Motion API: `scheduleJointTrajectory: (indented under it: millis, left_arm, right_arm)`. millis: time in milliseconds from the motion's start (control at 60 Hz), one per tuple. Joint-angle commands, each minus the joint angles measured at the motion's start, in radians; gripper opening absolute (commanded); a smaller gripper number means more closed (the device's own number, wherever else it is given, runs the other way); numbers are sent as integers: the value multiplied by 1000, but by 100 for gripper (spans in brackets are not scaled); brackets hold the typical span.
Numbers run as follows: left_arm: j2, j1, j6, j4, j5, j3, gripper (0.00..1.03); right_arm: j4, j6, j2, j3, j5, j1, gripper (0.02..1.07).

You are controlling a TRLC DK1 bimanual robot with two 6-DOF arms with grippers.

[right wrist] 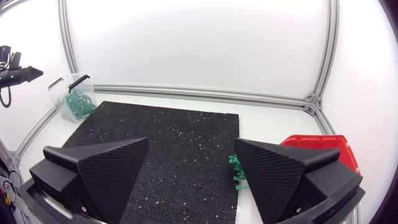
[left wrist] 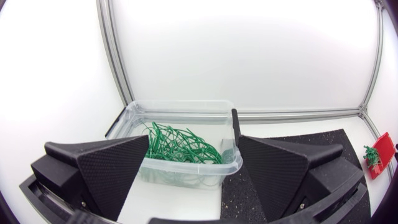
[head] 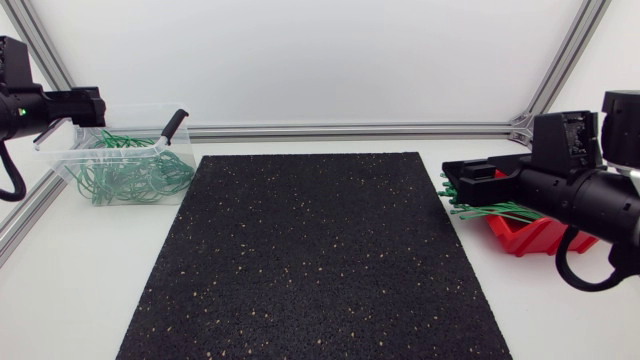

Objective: Take a green cable tie from the red box, thread the tail through the head to close it, then place it in the transparent bin on the left.

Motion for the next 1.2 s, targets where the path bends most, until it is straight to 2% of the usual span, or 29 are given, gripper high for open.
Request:
scheduleJointTrajectory:
  millis: [0,250,317,617,833,1183]
  left_arm:
    - [-88,-6,-13,26,-2,-89,100]
    - [-287,12,-13,89,-2,-336,100]
    - [-324,30,-13,92,-2,-378,100]
    - [-517,27,-10,193,-2,-596,100]
    - [-651,27,-5,224,-2,-712,100]
    - [-834,-32,-29,217,12,-827,100]
  right_arm:
    - [3,-29,-58,-46,7,-19,103]
    - [4,-63,-233,-141,76,-50,102]
    - [1,-69,-270,-158,79,-59,103]
    - [33,-82,-437,-279,64,-124,102]
    - [69,-77,-545,-370,50,-155,102]
    - [128,-69,-726,-524,25,-207,102]
